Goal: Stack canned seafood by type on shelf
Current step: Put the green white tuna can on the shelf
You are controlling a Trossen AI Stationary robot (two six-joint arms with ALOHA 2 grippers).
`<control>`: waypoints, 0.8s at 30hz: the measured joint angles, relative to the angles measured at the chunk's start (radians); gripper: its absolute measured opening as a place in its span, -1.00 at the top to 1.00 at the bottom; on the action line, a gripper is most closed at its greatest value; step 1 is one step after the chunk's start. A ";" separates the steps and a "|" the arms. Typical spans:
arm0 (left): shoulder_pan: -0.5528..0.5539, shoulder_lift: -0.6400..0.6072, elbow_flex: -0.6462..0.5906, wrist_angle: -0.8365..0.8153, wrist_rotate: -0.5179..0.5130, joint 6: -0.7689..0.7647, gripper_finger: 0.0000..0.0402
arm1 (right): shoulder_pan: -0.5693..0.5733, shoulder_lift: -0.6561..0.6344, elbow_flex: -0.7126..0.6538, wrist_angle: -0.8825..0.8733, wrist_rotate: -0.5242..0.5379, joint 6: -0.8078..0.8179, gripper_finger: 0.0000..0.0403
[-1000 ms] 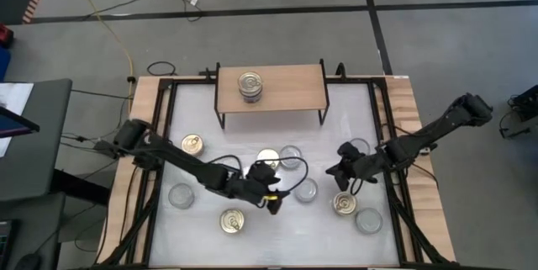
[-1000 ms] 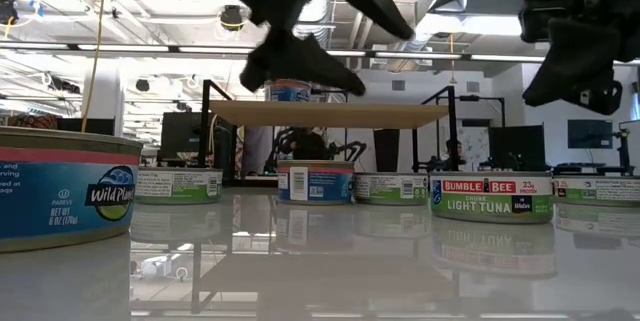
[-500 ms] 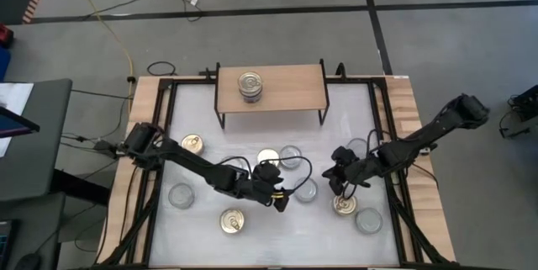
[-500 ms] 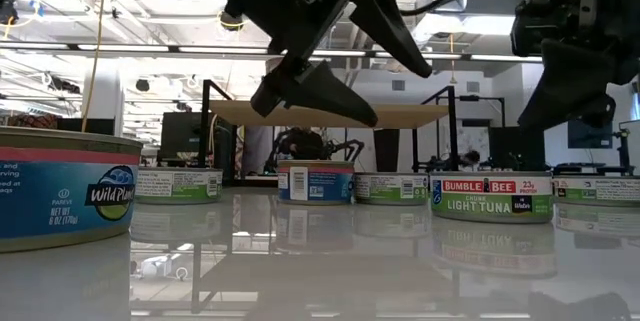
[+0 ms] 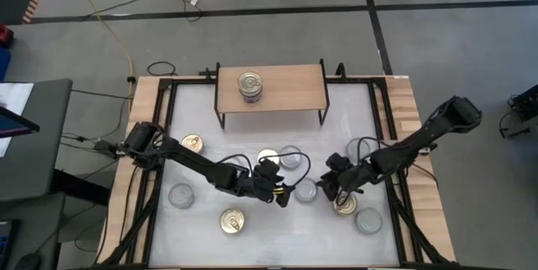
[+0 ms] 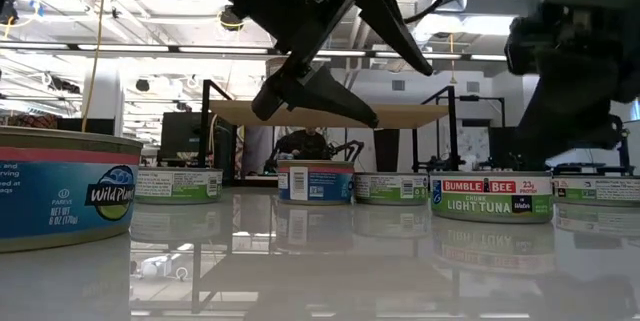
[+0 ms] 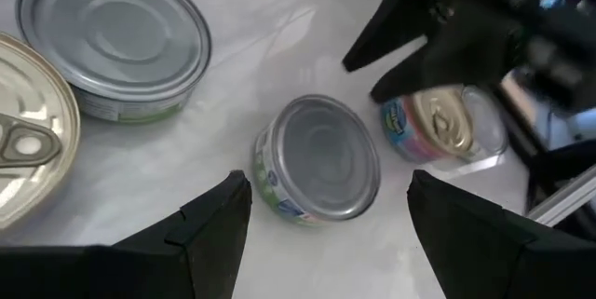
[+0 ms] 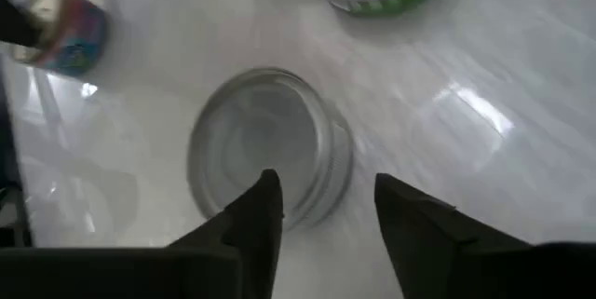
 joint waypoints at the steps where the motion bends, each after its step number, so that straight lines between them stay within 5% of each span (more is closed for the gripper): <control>1: 0.002 0.002 0.000 0.010 0.000 -0.013 -0.37 | 0.002 0.016 0.000 0.004 -0.001 0.012 -0.01; 24: -0.029 0.088 -0.001 0.047 0.055 -0.269 -0.37 | 0.023 0.201 0.002 0.293 -0.063 0.047 0.28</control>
